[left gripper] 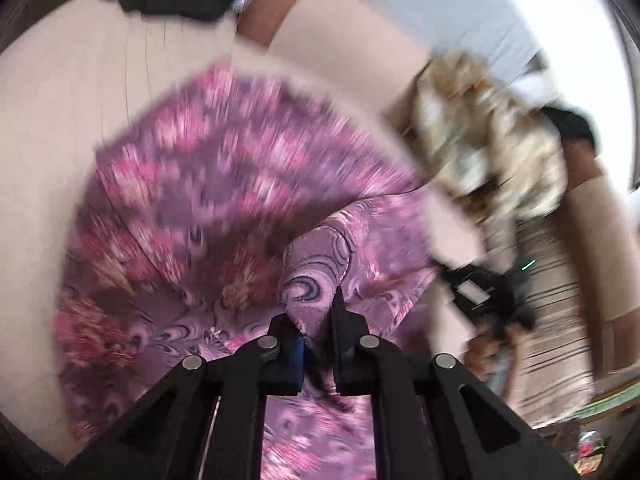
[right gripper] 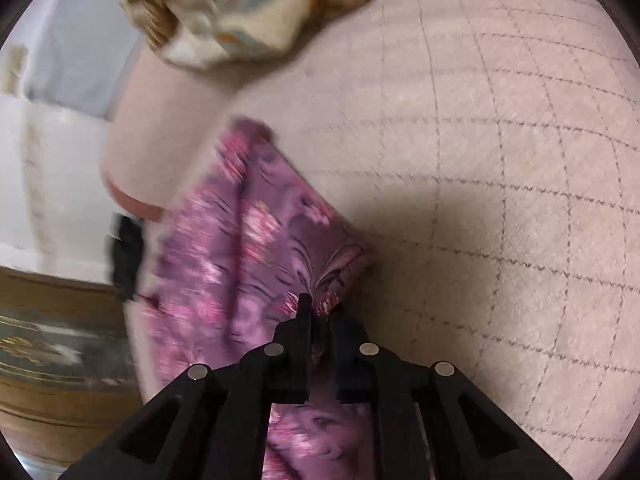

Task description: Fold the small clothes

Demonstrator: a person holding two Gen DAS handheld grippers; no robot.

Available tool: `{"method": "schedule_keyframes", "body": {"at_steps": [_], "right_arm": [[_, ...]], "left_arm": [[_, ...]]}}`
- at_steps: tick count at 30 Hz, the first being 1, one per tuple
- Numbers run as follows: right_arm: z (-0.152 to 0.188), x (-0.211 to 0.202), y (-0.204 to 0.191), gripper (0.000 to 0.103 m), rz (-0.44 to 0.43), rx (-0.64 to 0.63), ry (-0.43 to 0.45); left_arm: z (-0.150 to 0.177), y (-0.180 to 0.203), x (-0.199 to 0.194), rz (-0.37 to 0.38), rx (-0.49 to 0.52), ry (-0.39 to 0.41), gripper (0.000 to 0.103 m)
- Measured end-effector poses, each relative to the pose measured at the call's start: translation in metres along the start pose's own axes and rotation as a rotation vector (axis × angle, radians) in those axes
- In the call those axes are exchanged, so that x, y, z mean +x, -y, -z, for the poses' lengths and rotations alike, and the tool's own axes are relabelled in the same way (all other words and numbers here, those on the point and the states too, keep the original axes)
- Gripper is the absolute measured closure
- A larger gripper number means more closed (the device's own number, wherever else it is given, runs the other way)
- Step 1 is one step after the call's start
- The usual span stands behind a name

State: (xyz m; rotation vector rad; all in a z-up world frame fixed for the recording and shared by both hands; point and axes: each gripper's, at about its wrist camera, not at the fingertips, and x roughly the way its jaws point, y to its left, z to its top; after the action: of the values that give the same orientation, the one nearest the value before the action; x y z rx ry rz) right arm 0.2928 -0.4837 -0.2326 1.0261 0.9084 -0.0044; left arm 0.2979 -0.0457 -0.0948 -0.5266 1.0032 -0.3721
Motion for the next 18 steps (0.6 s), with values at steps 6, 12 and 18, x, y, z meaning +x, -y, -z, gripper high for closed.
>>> {"method": "schedule_keyframes", "body": {"at_steps": [6, 12, 18], "right_arm": [[0.006, -0.042, -0.059, 0.096, -0.153, -0.186, 0.067], [0.048, 0.029, -0.079, 0.096, -0.101, -0.22, -0.132], [0.054, 0.046, -0.083, 0.095, -0.029, -0.284, -0.107]], "left_arm": [[0.002, -0.01, -0.045, -0.003, 0.025, 0.037, 0.094], [0.025, -0.076, -0.032, -0.094, -0.113, 0.03, 0.094], [0.037, -0.106, -0.017, -0.118, -0.121, 0.011, 0.093]]}}
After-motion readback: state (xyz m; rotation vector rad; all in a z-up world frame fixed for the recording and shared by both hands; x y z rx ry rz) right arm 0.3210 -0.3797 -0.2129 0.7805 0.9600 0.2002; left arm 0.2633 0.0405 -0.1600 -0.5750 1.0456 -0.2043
